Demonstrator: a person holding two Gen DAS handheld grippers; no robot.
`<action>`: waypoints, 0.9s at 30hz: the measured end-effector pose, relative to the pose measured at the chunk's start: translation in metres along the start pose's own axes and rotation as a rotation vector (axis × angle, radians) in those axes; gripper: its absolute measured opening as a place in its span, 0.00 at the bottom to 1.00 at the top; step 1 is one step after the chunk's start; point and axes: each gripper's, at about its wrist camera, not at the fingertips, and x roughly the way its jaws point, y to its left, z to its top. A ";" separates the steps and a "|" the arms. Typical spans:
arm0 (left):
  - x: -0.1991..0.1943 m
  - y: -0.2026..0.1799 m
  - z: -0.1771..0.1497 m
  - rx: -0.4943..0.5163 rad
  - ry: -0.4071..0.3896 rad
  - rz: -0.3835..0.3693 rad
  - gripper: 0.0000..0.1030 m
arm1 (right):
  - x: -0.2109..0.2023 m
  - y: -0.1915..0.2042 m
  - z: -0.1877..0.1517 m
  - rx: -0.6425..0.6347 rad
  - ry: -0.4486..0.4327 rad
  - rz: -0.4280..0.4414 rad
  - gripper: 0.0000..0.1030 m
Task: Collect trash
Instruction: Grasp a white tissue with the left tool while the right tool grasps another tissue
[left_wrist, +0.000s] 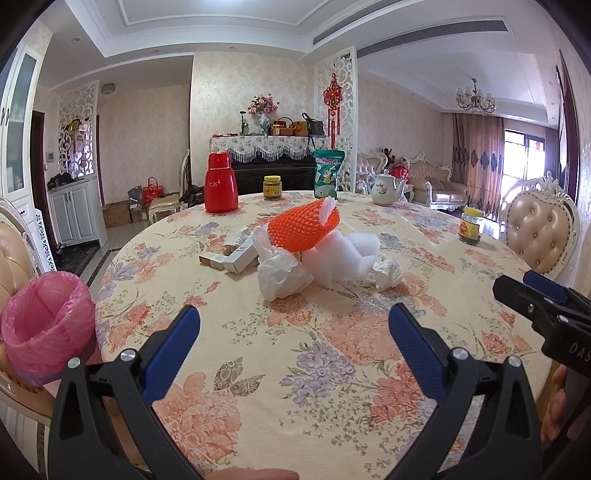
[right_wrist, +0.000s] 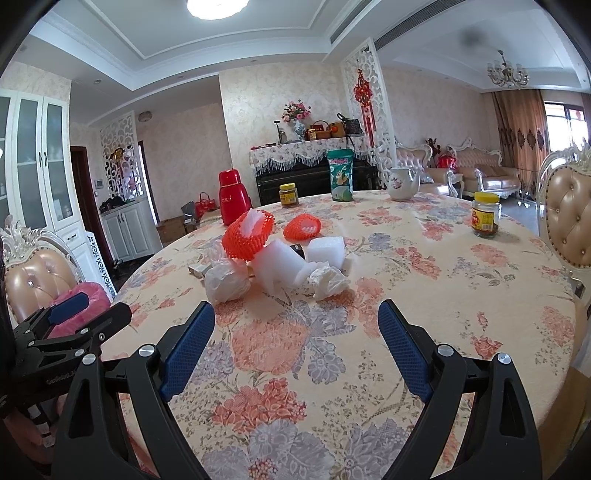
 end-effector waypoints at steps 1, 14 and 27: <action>0.002 0.002 0.001 0.002 -0.001 -0.003 0.96 | 0.004 0.000 0.000 0.002 0.000 0.003 0.82; 0.078 0.054 0.018 -0.065 0.119 0.073 0.96 | 0.099 -0.004 0.012 0.015 0.148 0.009 0.82; 0.190 0.080 0.021 -0.033 0.296 0.055 0.95 | 0.228 -0.022 0.035 -0.057 0.352 -0.033 0.82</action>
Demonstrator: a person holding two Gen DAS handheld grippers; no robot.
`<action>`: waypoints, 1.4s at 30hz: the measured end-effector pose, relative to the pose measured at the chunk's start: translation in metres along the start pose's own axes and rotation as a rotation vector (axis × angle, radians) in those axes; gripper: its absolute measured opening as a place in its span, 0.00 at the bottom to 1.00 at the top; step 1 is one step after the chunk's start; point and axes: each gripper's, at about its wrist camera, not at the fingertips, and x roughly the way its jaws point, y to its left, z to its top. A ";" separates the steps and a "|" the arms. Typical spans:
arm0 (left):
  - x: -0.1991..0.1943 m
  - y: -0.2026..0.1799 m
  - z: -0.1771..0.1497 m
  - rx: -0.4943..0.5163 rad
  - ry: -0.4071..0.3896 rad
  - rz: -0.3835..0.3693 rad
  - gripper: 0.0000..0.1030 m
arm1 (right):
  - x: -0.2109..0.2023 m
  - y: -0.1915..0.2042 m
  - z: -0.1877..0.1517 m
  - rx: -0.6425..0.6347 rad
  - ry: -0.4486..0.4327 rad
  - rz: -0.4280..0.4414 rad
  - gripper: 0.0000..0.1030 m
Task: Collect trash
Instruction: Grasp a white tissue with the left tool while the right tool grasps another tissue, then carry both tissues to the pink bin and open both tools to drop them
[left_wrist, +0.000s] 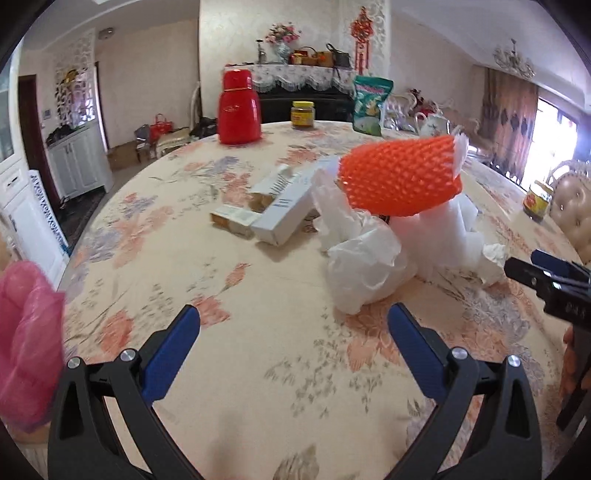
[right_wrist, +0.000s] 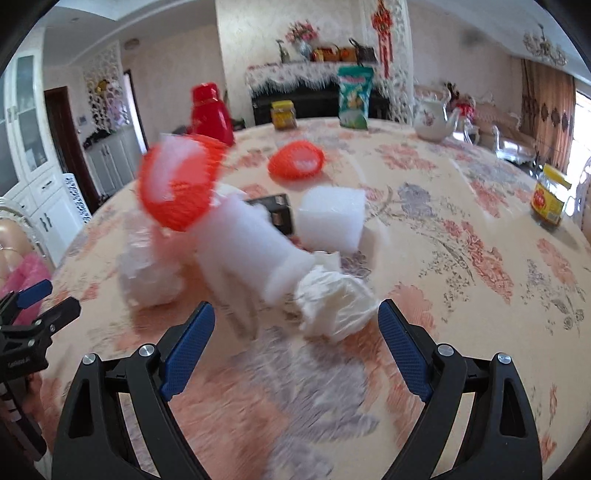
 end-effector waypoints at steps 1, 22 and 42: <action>0.005 -0.002 0.002 0.006 -0.007 0.008 0.95 | 0.007 -0.005 0.002 0.006 0.017 -0.010 0.82; 0.081 -0.045 0.043 -0.011 0.117 -0.066 0.72 | 0.042 -0.040 0.003 0.134 0.090 0.030 0.26; 0.000 -0.019 -0.017 0.019 0.033 -0.126 0.31 | -0.030 0.010 -0.025 0.061 -0.072 0.001 0.16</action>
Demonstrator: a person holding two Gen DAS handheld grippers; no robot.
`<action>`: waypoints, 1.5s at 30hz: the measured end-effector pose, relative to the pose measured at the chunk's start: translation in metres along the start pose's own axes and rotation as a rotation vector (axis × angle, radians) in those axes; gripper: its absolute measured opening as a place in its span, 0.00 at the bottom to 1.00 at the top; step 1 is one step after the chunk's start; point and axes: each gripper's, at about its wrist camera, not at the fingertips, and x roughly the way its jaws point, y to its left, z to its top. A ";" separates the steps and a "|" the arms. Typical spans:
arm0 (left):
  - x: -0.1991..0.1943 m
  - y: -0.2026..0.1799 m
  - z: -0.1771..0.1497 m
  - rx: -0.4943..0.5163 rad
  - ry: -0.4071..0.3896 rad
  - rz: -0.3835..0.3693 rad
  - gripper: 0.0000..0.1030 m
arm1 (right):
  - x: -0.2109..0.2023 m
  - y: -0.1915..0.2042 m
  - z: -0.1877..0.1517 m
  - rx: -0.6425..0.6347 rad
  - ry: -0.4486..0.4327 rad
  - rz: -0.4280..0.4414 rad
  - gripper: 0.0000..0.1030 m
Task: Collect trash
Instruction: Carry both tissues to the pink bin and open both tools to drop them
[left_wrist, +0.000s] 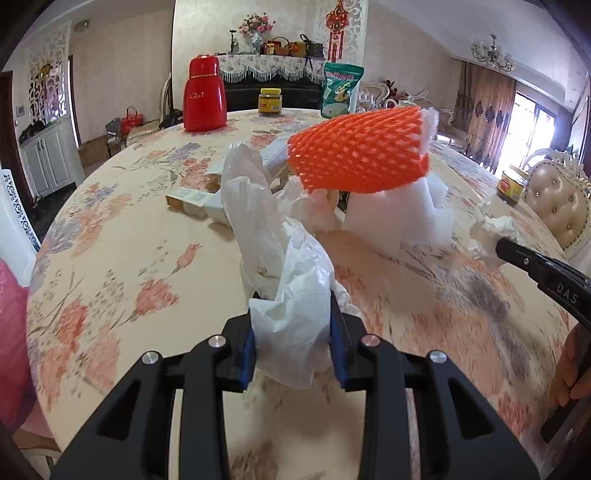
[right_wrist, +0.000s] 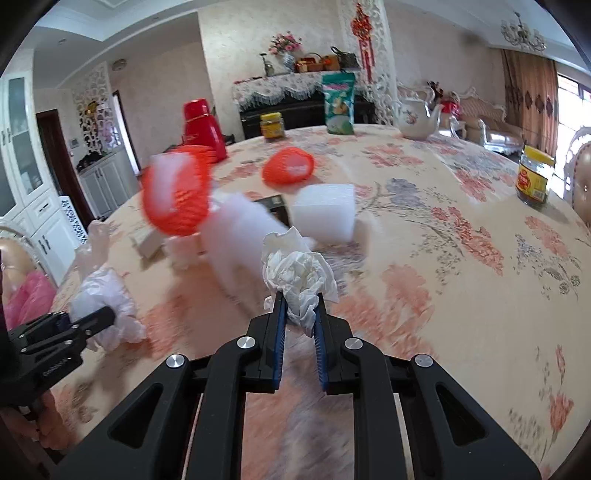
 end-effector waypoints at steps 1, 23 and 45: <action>-0.004 0.000 -0.002 0.006 -0.006 -0.002 0.31 | -0.005 0.005 -0.002 -0.005 -0.006 0.005 0.16; -0.118 0.153 -0.059 -0.182 -0.195 0.311 0.31 | 0.002 0.225 0.000 -0.377 0.034 0.478 0.16; -0.152 0.358 -0.067 -0.290 -0.049 0.493 0.31 | 0.062 0.446 -0.008 -0.486 0.170 0.813 0.16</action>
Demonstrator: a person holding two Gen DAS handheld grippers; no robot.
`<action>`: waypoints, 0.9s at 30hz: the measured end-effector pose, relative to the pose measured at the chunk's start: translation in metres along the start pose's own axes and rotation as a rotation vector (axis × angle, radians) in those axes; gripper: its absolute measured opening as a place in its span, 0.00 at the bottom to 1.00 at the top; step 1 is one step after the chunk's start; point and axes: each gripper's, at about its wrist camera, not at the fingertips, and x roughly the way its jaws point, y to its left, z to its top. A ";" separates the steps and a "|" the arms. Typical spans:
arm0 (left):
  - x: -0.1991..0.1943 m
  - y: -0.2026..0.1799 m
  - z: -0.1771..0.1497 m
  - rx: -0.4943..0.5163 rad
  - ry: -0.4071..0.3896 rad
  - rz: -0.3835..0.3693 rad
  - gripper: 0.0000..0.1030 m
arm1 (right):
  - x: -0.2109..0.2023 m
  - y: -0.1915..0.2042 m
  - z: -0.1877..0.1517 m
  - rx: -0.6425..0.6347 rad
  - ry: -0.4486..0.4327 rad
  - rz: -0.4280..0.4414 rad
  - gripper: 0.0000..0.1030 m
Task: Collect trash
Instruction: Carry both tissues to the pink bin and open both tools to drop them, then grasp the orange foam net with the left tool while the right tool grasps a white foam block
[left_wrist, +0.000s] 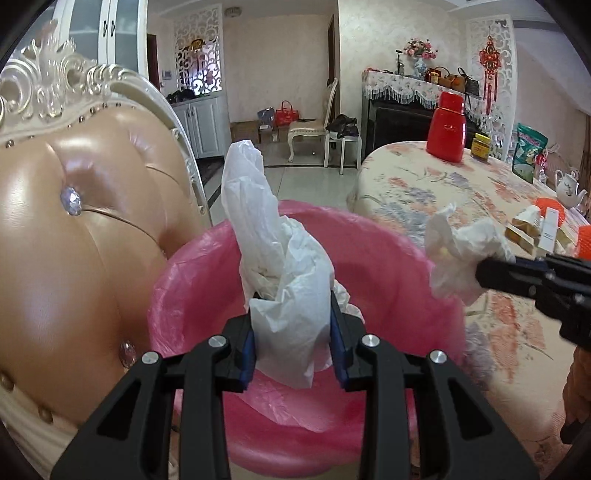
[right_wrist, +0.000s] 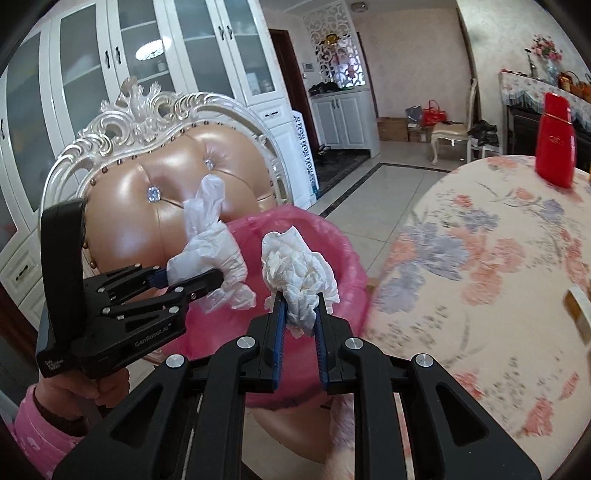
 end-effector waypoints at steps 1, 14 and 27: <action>0.003 0.005 0.001 -0.004 0.001 0.004 0.31 | 0.004 0.002 0.000 -0.003 0.003 0.003 0.17; 0.022 0.028 -0.008 -0.022 0.026 0.000 0.50 | 0.036 0.017 -0.007 -0.059 0.031 0.033 0.59; -0.031 -0.035 -0.012 0.003 -0.167 0.047 0.96 | -0.074 -0.031 -0.044 0.006 -0.095 -0.127 0.62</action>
